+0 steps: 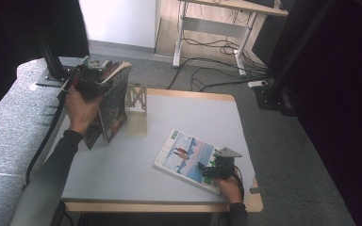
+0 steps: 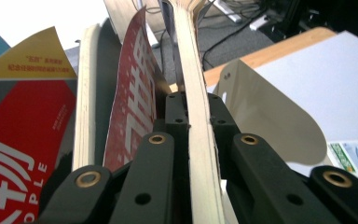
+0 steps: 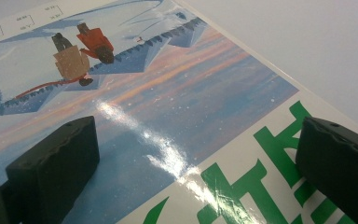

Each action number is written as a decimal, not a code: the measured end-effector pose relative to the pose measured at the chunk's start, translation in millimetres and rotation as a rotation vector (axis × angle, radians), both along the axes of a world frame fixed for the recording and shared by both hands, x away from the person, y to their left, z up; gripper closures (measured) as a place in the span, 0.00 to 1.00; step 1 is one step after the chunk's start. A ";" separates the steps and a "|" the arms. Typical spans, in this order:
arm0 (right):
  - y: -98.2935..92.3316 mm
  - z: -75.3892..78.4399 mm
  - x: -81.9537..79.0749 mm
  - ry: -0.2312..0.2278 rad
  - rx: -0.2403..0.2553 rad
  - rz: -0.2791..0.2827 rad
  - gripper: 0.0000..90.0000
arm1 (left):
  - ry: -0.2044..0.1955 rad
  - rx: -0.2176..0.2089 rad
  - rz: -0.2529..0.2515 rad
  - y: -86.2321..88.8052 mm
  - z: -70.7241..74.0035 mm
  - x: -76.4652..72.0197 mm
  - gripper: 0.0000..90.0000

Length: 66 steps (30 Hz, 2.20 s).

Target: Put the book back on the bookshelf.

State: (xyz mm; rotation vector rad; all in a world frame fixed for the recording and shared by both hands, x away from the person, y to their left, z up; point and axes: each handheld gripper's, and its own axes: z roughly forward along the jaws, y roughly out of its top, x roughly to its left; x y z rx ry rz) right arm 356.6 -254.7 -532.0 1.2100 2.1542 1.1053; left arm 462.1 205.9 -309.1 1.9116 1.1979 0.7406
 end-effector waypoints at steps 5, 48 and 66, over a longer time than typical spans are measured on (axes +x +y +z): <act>0.0 0.0 0.1 0.000 0.000 0.000 0.00 | 0.004 0.014 0.002 -2.8 -5.8 0.9 0.92; 0.0 0.2 -0.2 0.003 -0.003 0.001 0.00 | -0.047 -0.070 -0.094 34.5 -28.4 -68.1 0.52; 0.1 0.2 -0.3 0.002 -0.002 0.000 0.00 | -0.013 -0.136 -0.123 45.7 -48.3 -86.9 0.36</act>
